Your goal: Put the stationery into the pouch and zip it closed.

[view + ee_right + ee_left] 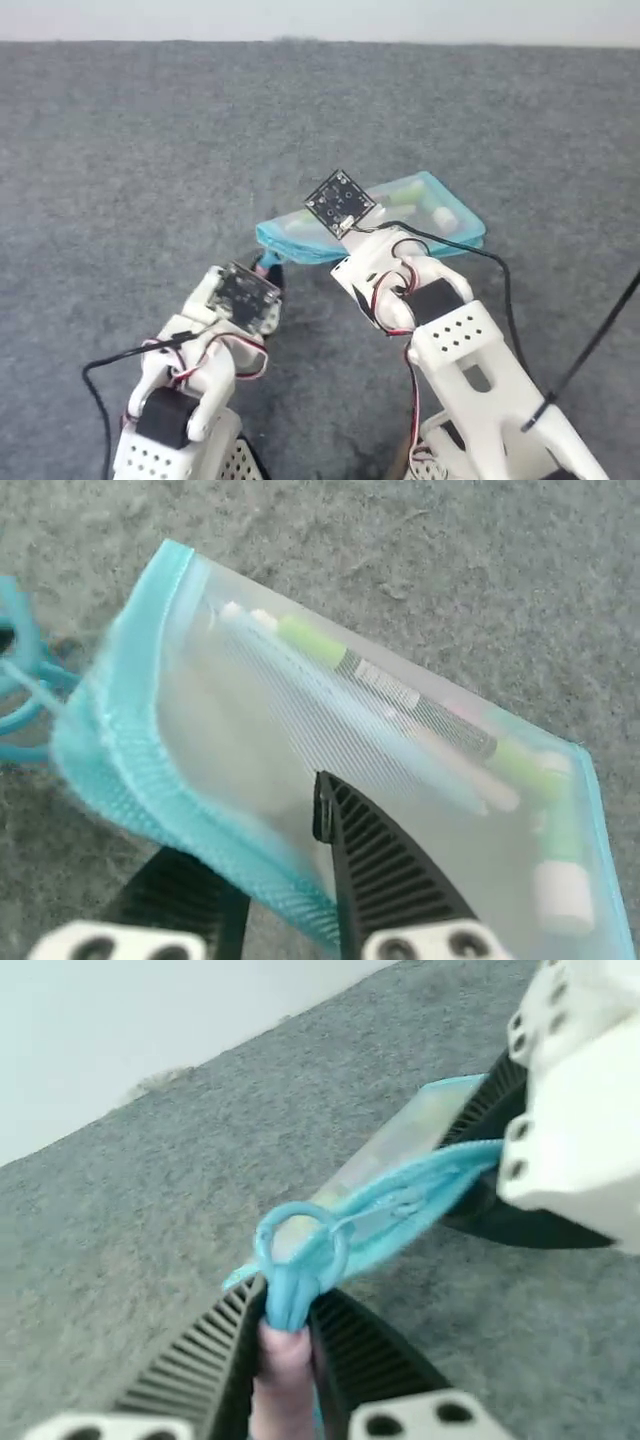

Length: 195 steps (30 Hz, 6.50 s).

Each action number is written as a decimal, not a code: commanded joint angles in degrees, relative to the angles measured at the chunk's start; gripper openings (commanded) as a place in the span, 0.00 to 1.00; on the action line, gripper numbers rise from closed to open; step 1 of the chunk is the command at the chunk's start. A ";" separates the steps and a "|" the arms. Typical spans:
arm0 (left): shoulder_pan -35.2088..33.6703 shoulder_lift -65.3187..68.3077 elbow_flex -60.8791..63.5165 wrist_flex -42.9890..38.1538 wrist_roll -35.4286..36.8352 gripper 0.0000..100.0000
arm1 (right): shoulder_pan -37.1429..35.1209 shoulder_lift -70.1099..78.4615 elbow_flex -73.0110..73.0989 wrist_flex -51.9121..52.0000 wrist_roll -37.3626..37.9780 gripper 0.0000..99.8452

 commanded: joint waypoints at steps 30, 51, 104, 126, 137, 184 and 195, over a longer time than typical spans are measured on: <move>-3.87 0.44 4.26 -5.27 -2.29 0.01 | 0.48 -0.13 1.05 2.77 2.64 0.04; -3.16 0.44 4.18 -4.84 -2.02 0.01 | -12.79 0.57 -3.69 -2.86 2.73 0.23; -2.11 0.44 -0.04 -1.05 -0.26 0.01 | -17.36 -22.99 6.59 14.64 7.91 0.06; -2.90 0.44 -2.15 1.32 -2.20 0.01 | -9.54 -4.79 -1.14 -4.00 8.00 0.25; -2.90 0.44 -2.24 1.49 -2.20 0.01 | -9.89 -6.29 -2.55 -1.54 8.35 0.25; -3.25 0.44 -1.89 1.23 -2.29 0.01 | -15.69 -1.89 -8.79 15.96 26.29 0.25; -3.25 0.44 -2.15 1.49 -2.02 0.01 | -9.01 6.64 -6.59 9.36 21.54 0.25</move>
